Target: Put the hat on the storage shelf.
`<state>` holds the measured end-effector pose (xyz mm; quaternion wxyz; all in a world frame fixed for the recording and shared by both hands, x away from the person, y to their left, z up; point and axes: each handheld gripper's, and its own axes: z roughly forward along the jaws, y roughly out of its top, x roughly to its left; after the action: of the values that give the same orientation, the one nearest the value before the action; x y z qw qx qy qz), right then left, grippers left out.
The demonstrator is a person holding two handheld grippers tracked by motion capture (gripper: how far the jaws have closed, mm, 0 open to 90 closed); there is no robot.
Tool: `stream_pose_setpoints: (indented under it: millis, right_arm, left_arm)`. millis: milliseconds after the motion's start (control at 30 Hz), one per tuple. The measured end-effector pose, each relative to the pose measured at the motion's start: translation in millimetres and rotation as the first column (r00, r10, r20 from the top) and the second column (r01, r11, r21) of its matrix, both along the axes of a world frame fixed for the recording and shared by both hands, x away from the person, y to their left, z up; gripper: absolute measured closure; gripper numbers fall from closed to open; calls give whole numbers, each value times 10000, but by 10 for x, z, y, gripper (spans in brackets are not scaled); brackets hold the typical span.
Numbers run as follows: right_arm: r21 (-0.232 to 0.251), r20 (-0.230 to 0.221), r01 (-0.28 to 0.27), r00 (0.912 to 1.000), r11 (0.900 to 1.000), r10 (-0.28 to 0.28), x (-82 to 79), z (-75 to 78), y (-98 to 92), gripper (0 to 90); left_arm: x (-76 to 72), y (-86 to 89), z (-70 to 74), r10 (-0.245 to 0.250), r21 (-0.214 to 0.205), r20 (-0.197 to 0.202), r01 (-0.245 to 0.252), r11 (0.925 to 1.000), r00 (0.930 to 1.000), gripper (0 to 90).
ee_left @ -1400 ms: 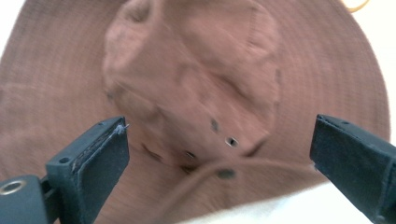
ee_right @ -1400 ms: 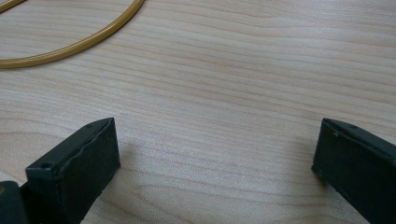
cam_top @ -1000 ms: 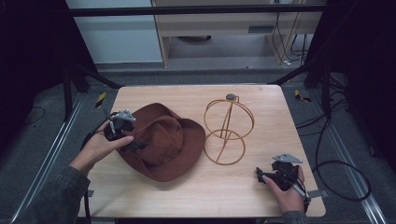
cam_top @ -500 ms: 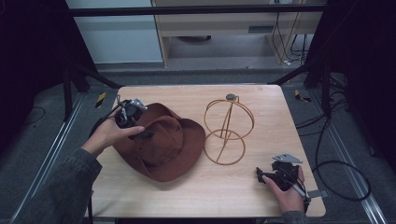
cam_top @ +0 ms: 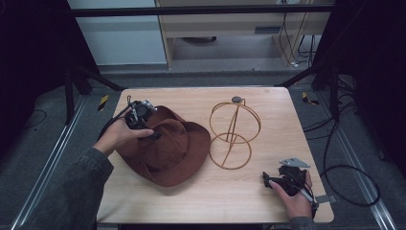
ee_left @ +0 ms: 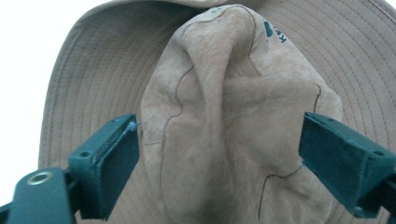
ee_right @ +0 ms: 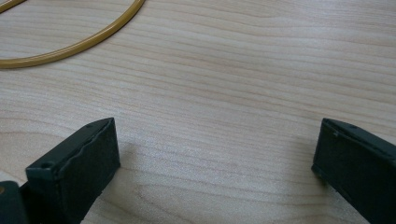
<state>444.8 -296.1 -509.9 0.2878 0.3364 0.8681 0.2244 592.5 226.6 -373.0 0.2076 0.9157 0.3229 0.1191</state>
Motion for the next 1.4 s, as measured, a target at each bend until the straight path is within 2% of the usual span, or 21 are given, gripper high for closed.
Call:
stream_pose_setpoints:
  millis: [167, 400, 900, 1200, 1300, 1400]
  right_arm:
    - [6, -1, 1, 10000, 10000, -1, 0, 0, 0, 6]
    - [4, -2, 3, 10000, 10000, -3, 0, 0, 0, 6]
    - [8, -1, 5, 10000, 10000, -5, 0, 0, 1, 6]
    - [2, 0, 0, 10000, 10000, 0, 0, 0, 0, 6]
    - [5, 0, -1, 10000, 10000, 1, 0, 0, 0, 6]
    - [8, -1, 1, 10000, 10000, -1, 0, 0, 0, 6]
  left_arm:
    - [54, -50, -69, -21, 162, -200, 25, 9999, 9998, 205]
    - [66, -74, -94, -148, 175, -240, 152, 9997, 9996, 330]
    - [75, -155, -166, -496, 566, -450, 521, 9970, 9978, 432]
    - [85, -128, -219, -485, 323, -531, 503, 9982, 9974, 540]
    - [86, -110, -230, -464, 235, -516, 477, 9986, 9976, 664]
    - [99, -84, -226, -399, 125, -581, 407, 9991, 9975, 710]
